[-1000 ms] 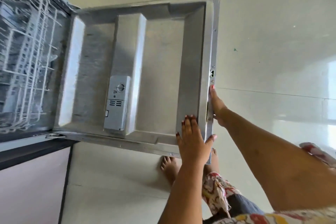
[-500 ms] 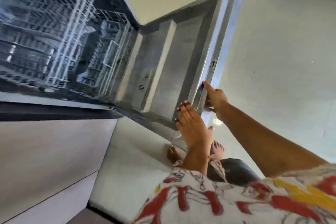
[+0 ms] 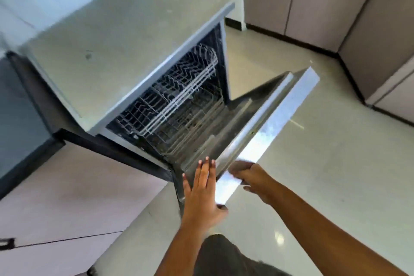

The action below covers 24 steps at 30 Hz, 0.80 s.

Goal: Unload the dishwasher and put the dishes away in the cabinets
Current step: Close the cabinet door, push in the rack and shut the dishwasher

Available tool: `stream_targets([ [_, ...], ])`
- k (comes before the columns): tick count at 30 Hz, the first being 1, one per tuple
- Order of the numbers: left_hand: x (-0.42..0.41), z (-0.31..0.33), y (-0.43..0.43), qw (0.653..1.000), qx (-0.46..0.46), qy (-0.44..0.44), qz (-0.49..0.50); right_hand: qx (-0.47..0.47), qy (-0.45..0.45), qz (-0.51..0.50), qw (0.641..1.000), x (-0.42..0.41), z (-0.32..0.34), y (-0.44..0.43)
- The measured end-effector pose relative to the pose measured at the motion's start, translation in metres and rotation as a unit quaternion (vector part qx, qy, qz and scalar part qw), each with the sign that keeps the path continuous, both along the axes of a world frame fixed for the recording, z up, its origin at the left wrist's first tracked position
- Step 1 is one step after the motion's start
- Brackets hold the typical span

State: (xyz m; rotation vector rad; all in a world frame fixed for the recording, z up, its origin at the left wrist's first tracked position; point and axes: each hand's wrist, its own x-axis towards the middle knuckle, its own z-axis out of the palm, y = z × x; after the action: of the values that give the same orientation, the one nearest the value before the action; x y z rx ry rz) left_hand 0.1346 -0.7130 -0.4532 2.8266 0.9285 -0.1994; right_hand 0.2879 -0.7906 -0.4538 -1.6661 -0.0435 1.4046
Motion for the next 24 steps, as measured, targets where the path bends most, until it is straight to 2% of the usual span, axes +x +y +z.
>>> stream_targets([
  [3,-0.006,0.020,0.043,0.997,0.040,-0.018,-0.064,-0.007,0.020,0.086,0.996,0.016,0.029,0.038],
  [5,-0.005,0.034,0.068,0.993,0.060,-0.018,-0.095,-0.005,0.039,0.109,0.993,0.028,0.038,0.060],
  [9,-0.005,0.054,0.119,0.987,0.119,-0.014,-0.105,0.008,0.053,0.183,0.982,0.044,0.058,0.107],
  [12,-0.006,0.066,0.155,0.981,0.165,-0.016,-0.103,0.008,0.030,0.223,0.974,0.054,0.074,0.141],
  [19,-0.010,0.082,0.189,0.972,0.228,-0.045,0.012,-0.046,-0.009,0.343,0.938,0.077,0.093,0.195],
  [24,-0.011,0.090,0.205,0.958,0.221,-0.036,0.178,-0.043,-0.075,0.389,0.917,0.080,0.108,0.233],
])
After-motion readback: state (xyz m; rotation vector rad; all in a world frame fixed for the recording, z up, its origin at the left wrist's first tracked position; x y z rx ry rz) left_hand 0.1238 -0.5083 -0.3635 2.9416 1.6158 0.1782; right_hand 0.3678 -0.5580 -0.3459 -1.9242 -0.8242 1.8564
